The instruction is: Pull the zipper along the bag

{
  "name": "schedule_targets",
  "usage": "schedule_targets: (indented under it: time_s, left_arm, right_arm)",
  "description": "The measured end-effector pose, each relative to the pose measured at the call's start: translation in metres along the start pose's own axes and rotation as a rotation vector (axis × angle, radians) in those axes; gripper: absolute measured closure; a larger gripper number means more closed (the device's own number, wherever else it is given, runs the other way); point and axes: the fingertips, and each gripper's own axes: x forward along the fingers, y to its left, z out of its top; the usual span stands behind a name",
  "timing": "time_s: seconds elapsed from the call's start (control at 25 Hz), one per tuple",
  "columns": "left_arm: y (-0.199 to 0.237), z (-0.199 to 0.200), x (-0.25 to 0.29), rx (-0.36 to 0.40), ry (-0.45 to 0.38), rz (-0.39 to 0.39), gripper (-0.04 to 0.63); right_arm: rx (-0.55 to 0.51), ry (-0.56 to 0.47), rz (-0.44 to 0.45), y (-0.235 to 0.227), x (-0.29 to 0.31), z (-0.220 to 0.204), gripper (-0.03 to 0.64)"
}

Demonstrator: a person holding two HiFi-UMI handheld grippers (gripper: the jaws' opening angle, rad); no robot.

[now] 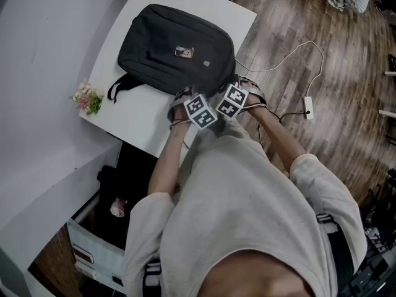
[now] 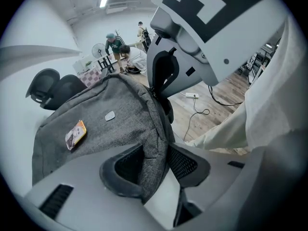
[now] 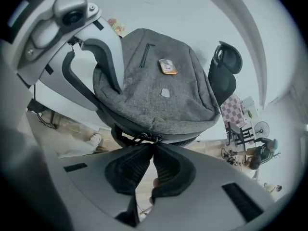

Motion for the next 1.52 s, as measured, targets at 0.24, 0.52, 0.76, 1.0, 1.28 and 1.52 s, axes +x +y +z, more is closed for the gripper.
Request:
schedule_targets:
  time_s: [0.24, 0.52, 0.76, 1.0, 1.28, 1.52]
  left_arm:
    - [-0.005, 0.003, -0.008, 0.054, -0.087, 0.06, 0.409]
    - [0.013, 0.014, -0.055, -0.148, -0.338, 0.219, 0.336]
    - [0.067, 0.012, -0.128, -0.583, -0.612, 0.329, 0.391]
    - [0.124, 0.031, -0.208, -0.7, -0.842, 0.457, 0.472]
    - [0.171, 0.047, -0.256, -0.688, -0.919, 0.558, 0.562]
    - [0.186, 0.05, -0.261, -0.683, -0.911, 0.582, 0.569]
  right_arm:
    - [0.165, -0.112, 0.0, -0.001, 0.0, -0.001, 0.559]
    - [0.5, -0.348, 0.045, -0.021, -0.038, 0.002, 0.465]
    - [0.664, -0.53, -0.012, -0.06, -0.095, 0.026, 0.502]
    - [0.685, -0.74, -0.148, -0.12, -0.165, 0.062, 0.54]
    - [0.671, -0.862, -0.262, -0.161, -0.211, 0.085, 0.603]
    - [0.662, -0.896, -0.291, -0.171, -0.22, 0.088, 0.603]
